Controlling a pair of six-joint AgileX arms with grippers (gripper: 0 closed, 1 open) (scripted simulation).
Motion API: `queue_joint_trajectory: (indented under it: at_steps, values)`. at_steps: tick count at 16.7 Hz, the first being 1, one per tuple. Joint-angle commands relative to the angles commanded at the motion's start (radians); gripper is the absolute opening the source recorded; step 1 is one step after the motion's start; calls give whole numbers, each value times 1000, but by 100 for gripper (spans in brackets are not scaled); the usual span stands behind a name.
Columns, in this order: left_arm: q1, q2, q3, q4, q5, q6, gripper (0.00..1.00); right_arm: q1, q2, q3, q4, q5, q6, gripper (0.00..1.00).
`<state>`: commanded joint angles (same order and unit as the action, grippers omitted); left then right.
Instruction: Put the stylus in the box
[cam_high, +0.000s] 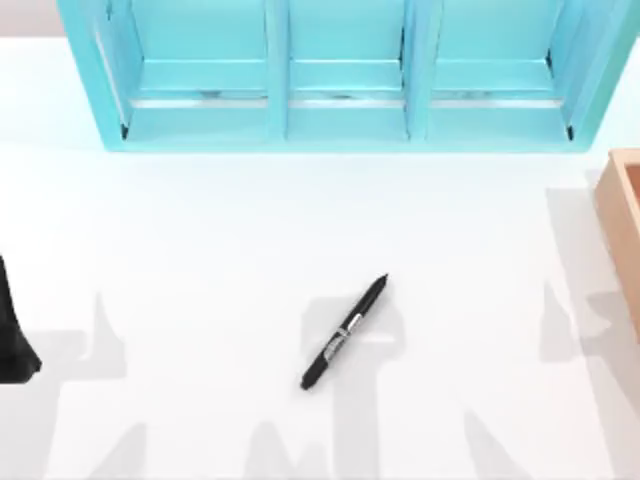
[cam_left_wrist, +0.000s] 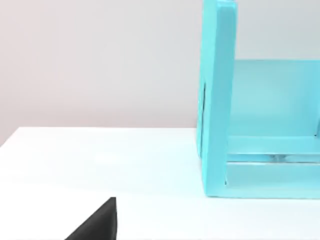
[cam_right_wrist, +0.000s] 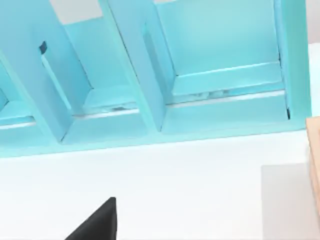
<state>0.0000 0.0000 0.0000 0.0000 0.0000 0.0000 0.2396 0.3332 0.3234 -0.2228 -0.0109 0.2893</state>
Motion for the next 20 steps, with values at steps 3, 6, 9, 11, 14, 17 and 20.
queue_joint_trajectory:
  at_steps: [3,6,9,11,14,17,20]
  values:
    - [0,0,0,0,0,0,100,127,273,233,-134,0,192,100]
    - [0,0,0,0,0,0,100,246,591,502,-274,-1,399,100]
    - [0,0,0,0,0,0,100,343,924,774,-415,-2,599,100]
    - [0,0,0,0,0,0,100,393,1142,943,-507,-3,718,100]
    - [0,0,0,0,0,0,100,446,1435,1160,-641,-5,867,100]
    - [0,0,0,0,0,0,100,477,1651,1316,-760,-5,975,100]
    - [0,0,0,0,0,0,100,490,1774,1401,-844,-4,1038,100]
